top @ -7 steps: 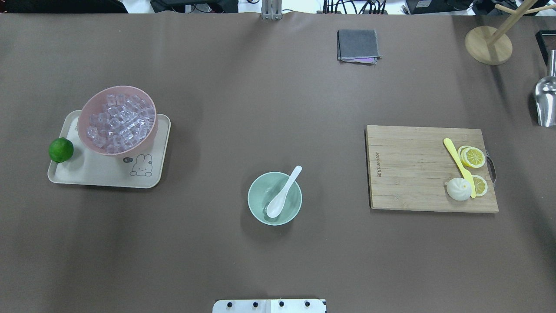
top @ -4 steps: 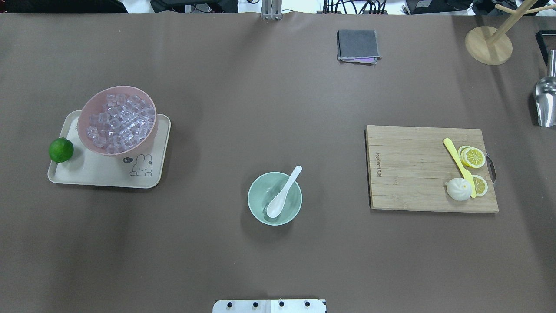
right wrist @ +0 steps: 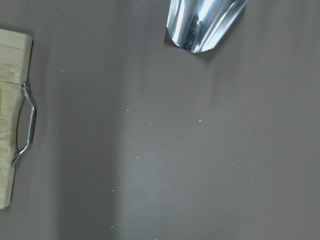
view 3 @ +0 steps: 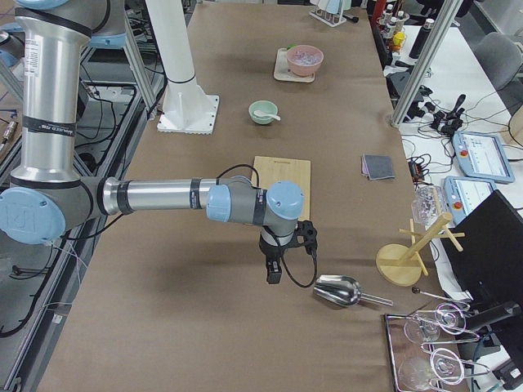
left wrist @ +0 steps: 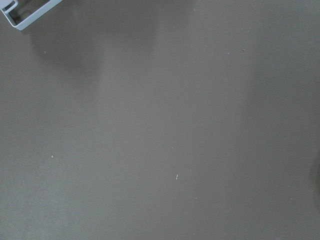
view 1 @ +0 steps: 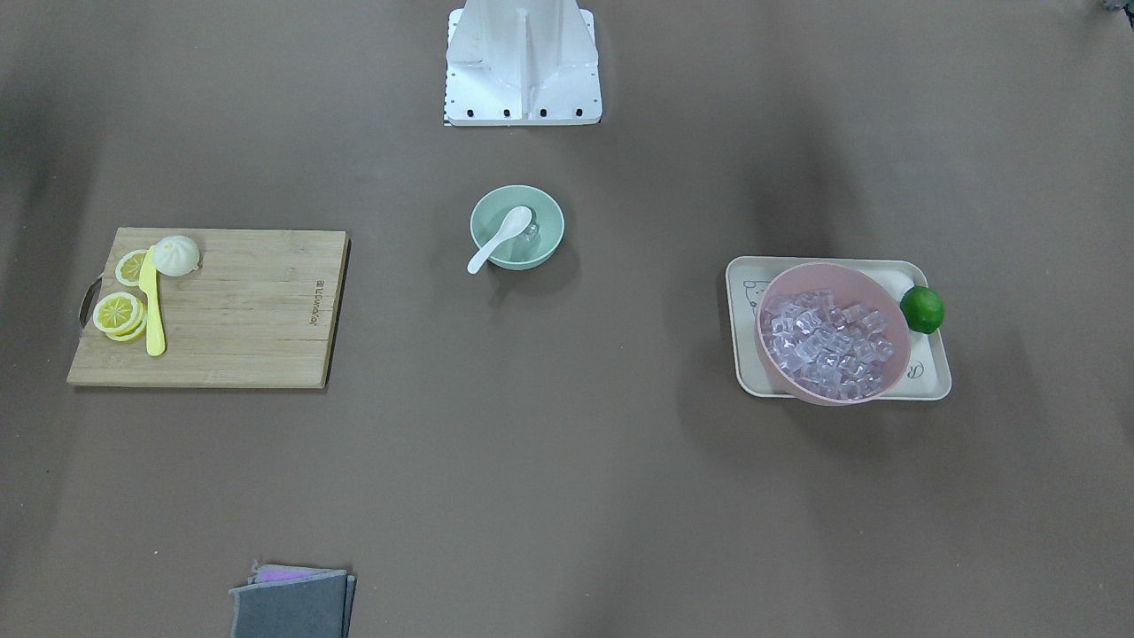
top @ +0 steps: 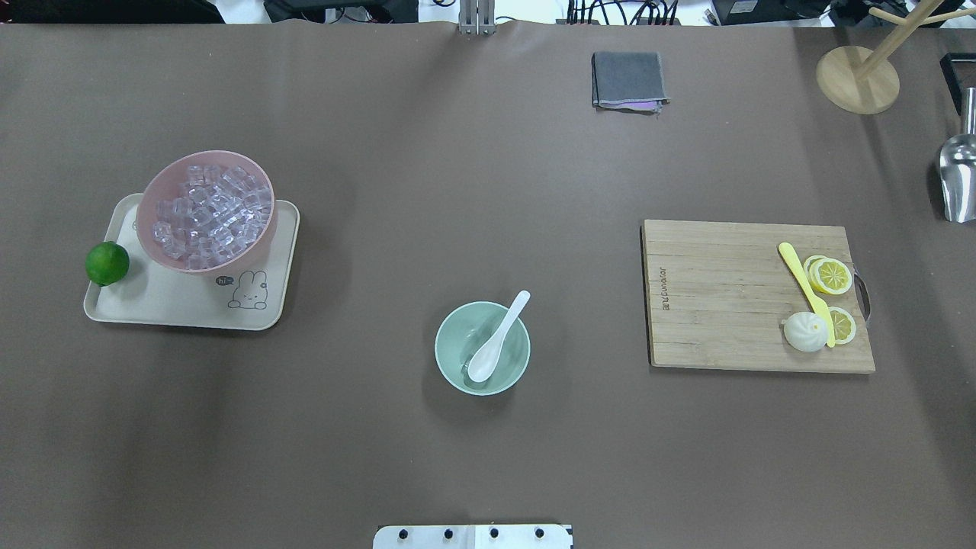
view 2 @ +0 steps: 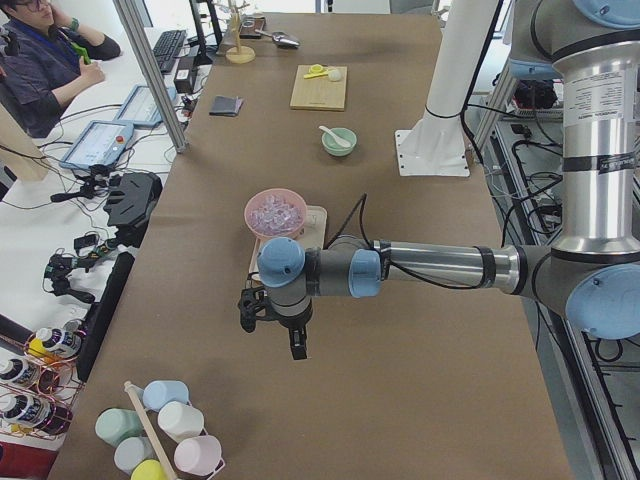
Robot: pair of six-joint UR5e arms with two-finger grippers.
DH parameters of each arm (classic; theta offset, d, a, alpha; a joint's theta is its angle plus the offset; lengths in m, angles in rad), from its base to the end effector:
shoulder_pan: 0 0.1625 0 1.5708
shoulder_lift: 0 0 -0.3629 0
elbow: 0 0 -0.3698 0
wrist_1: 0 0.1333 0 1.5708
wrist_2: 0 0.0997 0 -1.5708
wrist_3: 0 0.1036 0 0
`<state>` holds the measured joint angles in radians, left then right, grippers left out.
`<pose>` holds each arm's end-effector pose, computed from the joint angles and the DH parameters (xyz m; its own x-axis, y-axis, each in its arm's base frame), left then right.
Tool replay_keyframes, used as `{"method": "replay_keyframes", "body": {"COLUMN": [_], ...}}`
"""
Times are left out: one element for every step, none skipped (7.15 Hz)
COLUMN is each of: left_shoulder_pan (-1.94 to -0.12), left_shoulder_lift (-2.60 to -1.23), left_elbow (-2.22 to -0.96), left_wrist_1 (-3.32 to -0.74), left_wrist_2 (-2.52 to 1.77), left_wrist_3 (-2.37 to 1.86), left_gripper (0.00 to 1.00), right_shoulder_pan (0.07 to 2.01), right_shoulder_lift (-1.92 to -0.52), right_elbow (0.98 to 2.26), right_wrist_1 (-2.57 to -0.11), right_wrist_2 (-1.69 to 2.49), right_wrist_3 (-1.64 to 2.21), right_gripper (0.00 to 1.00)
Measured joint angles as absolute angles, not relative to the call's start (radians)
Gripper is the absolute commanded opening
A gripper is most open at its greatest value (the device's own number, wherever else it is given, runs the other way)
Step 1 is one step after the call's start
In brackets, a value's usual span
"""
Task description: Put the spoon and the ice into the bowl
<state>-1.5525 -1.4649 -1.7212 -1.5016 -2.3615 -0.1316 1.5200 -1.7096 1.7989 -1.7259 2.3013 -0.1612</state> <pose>-0.0518 -0.4300 0.5822 0.6999 -0.1358 -0.7012 0.0742 0.9903 -0.1177 0.0431 -0.4153 0.5725 0.7283 -0.1540 0.6677 0.1698 0.9846 0.0420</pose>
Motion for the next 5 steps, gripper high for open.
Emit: {"method": "replay_keyframes", "body": {"left_shoulder_pan": [-1.554, -1.555, -1.555, -1.555, -1.555], "left_shoulder_lift": [-1.46, -1.454, -1.45, -1.449, -1.448], "left_elbow": [-1.736, -1.754, -1.769, -1.779, -1.781], "left_wrist_1": [-1.502, -1.504, -1.504, -1.505, -1.505], "left_wrist_2": [-2.362, -2.361, -2.356, -2.353, -2.351], "left_wrist_3": [-0.131, -0.131, -0.13, -0.13, -0.131], "left_gripper": [0.98, 0.98, 0.98, 0.98, 0.98], "right_shoulder_pan": [1.52, 1.52, 1.52, 1.52, 1.52], "right_shoulder_lift": [-1.71, -1.71, -1.71, -1.71, -1.71], "right_elbow": [1.804, 1.806, 1.807, 1.808, 1.809], "right_wrist_1": [-1.729, -1.729, -1.728, -1.726, -1.725], "right_wrist_2": [2.308, 2.31, 2.311, 2.311, 2.312], "right_wrist_3": [-0.161, -0.161, -0.161, -0.161, -0.161], "right_gripper": [1.0, 1.0, 1.0, 1.0, 1.0]}}
